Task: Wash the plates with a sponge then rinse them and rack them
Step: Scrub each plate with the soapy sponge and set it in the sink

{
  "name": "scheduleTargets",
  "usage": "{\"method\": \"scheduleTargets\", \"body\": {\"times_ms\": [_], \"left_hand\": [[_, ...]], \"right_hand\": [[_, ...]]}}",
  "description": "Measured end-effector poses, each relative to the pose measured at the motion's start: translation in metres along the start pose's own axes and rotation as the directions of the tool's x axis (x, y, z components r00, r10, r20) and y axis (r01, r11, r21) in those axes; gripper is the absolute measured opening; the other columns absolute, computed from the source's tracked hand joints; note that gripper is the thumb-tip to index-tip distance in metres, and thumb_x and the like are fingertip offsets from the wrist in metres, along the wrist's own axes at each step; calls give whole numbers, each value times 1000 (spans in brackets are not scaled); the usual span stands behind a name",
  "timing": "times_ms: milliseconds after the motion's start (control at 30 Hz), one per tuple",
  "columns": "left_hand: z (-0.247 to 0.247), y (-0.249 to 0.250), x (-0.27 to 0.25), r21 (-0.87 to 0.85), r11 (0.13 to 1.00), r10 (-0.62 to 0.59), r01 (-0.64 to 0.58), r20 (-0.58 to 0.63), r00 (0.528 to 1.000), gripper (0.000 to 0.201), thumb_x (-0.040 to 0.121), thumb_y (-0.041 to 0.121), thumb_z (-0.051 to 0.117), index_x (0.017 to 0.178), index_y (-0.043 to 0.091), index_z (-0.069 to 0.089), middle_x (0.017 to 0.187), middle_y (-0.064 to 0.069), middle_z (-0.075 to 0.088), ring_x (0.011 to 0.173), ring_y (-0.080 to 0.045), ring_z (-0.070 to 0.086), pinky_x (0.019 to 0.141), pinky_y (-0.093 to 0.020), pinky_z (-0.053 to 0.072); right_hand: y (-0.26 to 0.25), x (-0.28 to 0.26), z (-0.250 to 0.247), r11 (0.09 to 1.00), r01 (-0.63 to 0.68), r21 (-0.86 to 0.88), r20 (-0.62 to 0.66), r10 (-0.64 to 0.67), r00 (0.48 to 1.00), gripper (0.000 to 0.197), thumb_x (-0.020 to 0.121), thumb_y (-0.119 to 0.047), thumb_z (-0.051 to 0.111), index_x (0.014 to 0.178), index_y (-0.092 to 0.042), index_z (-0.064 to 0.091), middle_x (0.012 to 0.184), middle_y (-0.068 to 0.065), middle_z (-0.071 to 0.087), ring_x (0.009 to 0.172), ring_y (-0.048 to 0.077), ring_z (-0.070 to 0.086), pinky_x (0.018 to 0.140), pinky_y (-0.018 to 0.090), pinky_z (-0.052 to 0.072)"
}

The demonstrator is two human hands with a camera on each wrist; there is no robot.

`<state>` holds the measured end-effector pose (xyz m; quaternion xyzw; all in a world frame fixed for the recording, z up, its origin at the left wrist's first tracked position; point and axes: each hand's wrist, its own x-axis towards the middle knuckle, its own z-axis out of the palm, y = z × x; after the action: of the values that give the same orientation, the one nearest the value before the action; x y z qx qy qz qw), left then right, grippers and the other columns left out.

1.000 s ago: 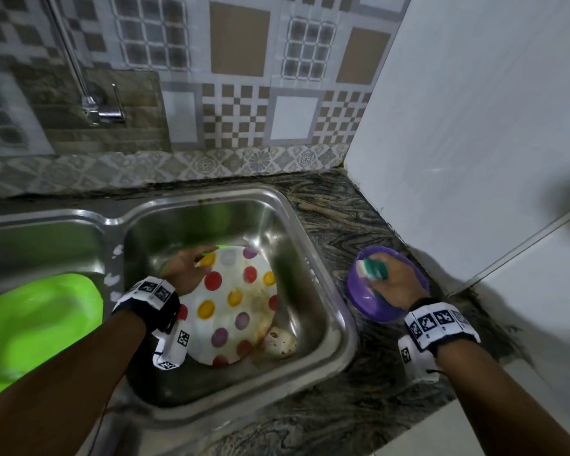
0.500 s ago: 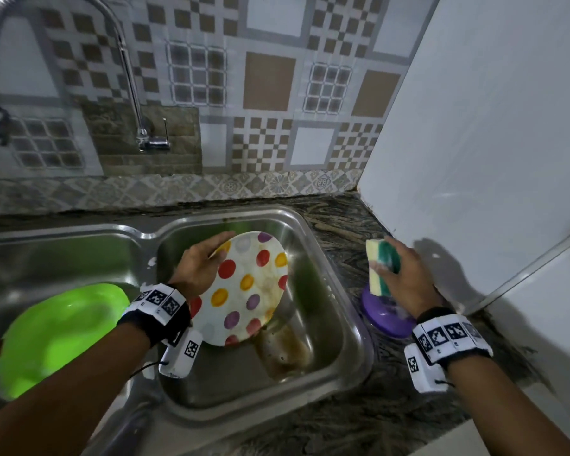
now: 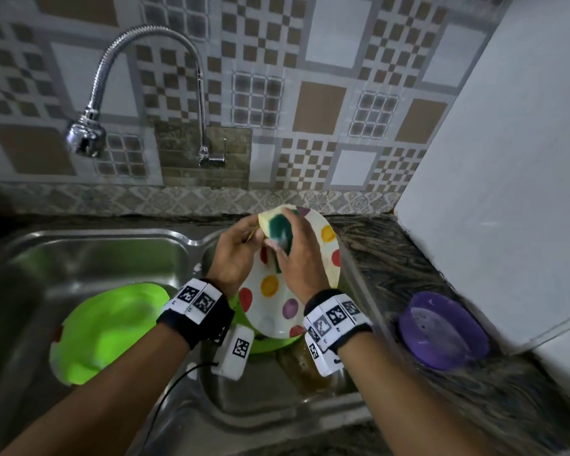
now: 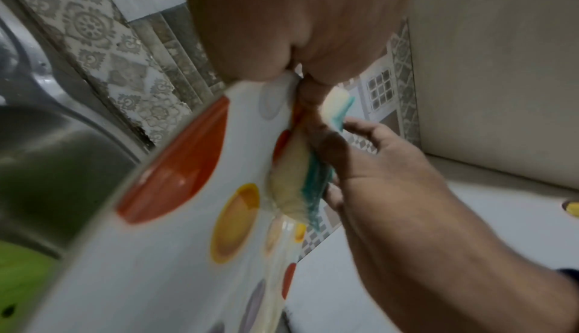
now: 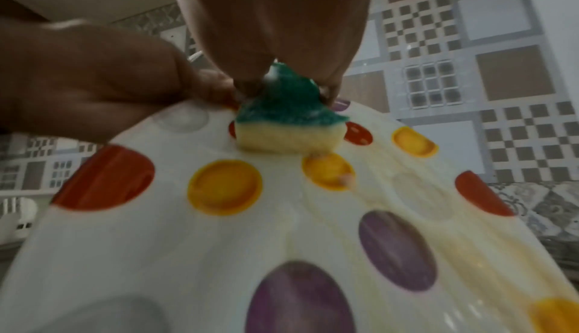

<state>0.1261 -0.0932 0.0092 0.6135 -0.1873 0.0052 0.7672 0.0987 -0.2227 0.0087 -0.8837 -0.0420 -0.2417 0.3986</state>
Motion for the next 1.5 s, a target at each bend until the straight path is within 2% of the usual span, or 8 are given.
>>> {"method": "scheduleTargets", "body": {"times_ms": [267, 567, 833, 1033, 1167, 1300, 1400, 1500], "left_hand": [[-18, 30, -6, -101, 994, -55, 41, -145, 988, 21, 93, 9, 55, 111, 10, 65, 101, -12, 72, 94, -30, 68, 79, -44, 57], [-24, 48, 0, -216, 976, -44, -17, -277, 960, 20, 93, 8, 54, 109, 11, 65, 101, -8, 71, 90, -22, 69, 74, -39, 58], [-26, 42, 7, -248, 967, -138, 58, -318, 938, 20, 92, 8, 55, 105, 18, 67, 96, -9, 72, 89, -27, 69, 78, -44, 58], [-47, 50, 16, -226, 972, -135, 58, -341, 930, 23, 90, 8, 58, 112, 11, 64, 96, 1, 73, 86, -17, 70, 71, -33, 57], [-59, 49, 8, -225, 971, -152, 74, -351, 924, 23, 90, 9, 58, 113, 12, 63, 94, 0, 73, 81, -17, 71, 65, -33, 57], [-68, 48, -1, -253, 962, -193, 107, -345, 919, 25, 90, 3, 54, 109, 14, 65, 90, 2, 72, 78, -18, 70, 63, -36, 56], [-71, 50, -7, -277, 952, -215, 133, -293, 932, 27, 90, 1, 52, 110, 14, 65, 101, -3, 68, 82, -21, 69, 62, -38, 56], [-69, 54, -10, -267, 954, -209, 135, -274, 939, 28, 90, 5, 55, 116, 12, 63, 107, -7, 68, 90, -27, 68, 67, -43, 56]], "right_hand": [[16, 26, -13, 983, -141, -118, -189, 117, 975, 53, 89, -29, 58, 139, -27, 40, 151, 10, 23, 135, 30, 32, 103, 43, 42], [23, 10, -1, 977, -213, -22, -261, 200, 944, 48, 88, -23, 62, 134, -15, 49, 135, 14, 42, 121, 27, 46, 96, 25, 40], [-19, 1, 31, 998, 68, 18, -30, -67, 997, 70, 73, 18, 55, 134, -15, 48, 143, 13, 38, 133, 26, 37, 113, 33, 31], [-24, -32, 42, 963, 252, -93, 211, -228, 950, 42, 84, 2, 56, 125, -9, 58, 144, 19, 38, 132, 33, 39, 112, 39, 31], [-9, -45, 30, 942, 313, -118, 339, -258, 905, 54, 79, 8, 57, 128, -13, 55, 144, 16, 38, 129, 29, 39, 113, 31, 28], [7, -33, 13, 926, 301, -228, 226, -250, 941, 55, 77, -5, 69, 128, -20, 56, 137, 11, 47, 118, 26, 49, 106, 31, 40], [25, -10, -8, 938, 211, -276, 88, -193, 977, 54, 78, -9, 71, 129, -22, 56, 140, 9, 45, 123, 25, 47, 107, 24, 32], [39, 2, -25, 937, 152, -315, 40, -147, 988, 58, 78, -5, 69, 131, -23, 53, 144, 6, 41, 129, 24, 42, 109, 32, 36]]}}
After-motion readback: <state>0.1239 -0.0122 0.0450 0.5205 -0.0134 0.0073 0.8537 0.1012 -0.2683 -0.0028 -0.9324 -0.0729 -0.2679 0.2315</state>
